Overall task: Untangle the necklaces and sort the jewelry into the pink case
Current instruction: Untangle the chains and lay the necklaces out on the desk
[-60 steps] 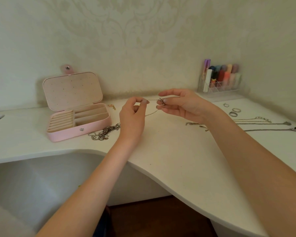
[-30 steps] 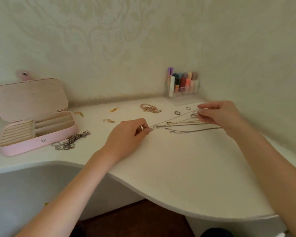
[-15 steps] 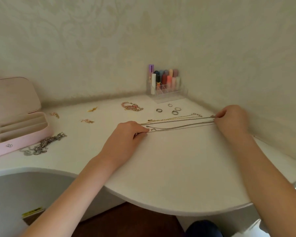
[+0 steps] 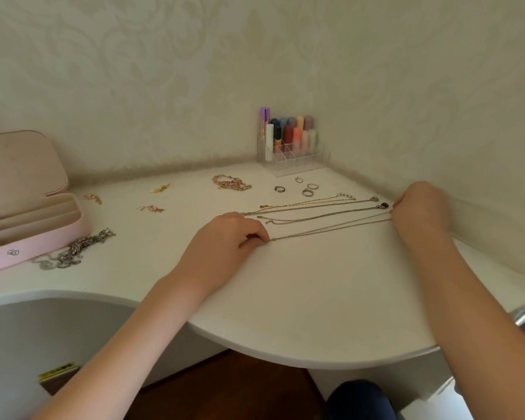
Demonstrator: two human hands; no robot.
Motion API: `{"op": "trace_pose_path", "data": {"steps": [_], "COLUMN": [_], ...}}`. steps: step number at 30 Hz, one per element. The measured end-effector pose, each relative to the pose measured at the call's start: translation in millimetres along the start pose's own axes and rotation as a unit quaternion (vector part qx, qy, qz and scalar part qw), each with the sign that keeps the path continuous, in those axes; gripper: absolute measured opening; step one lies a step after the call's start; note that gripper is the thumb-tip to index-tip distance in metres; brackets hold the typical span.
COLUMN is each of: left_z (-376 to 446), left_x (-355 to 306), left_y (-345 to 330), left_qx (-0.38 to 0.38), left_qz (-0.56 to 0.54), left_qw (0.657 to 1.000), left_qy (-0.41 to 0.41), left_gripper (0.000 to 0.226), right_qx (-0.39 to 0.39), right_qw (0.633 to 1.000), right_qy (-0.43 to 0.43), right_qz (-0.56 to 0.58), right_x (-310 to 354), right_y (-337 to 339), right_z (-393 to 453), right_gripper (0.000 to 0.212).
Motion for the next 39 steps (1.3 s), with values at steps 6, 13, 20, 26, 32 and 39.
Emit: {"op": "trace_pose_path", "data": {"steps": [6, 13, 20, 26, 32, 39], "left_z": [-1.3, -4.2, -1.7, -2.4, -1.0, -25.5], "left_x": [-0.4, -2.4, -1.3, 2.2, 2.6, 16.8], "left_y": [-2.0, -3.8, -4.7, -4.7, -1.9, 30.6], "left_qx": [-0.023, 0.065, 0.087, 0.091, 0.050, 0.001], "left_qz": [0.024, -0.046, -0.039, -0.061, -0.091, -0.100], "left_qw": [0.998, 0.997, 0.995, 0.994, 0.994, 0.993], "left_qy": [-0.048, -0.004, 0.006, 0.001, 0.026, 0.069], "left_gripper": [0.022, 0.044, 0.043, 0.043, 0.020, 0.029], "right_qx": [0.007, 0.027, 0.037, 0.032, -0.001, -0.045], "right_qw": [1.000, 0.999, 0.999, 0.999, 0.999, 0.970], "right_qy": [-0.010, 0.024, 0.016, 0.017, 0.035, 0.232], "right_qz": [0.000, 0.000, 0.008, 0.000, -0.017, 0.059], "right_x": [5.9, 23.8, 23.7, 21.0, 22.1, 77.9], "right_y": [7.5, 12.4, 13.7, 12.9, 6.5, 4.0], "right_z": [-6.2, -20.0, -21.8, -19.9, -19.4, -56.8], "right_gripper": [0.023, 0.019, 0.019, 0.019, 0.021, 0.026]}}
Point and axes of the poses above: each hand's wrist, its own z-axis towards the middle knuckle, its own y-axis out of the back of the hand, x = y × z, the point moved 2 cm from there along z, towards the middle knuckle
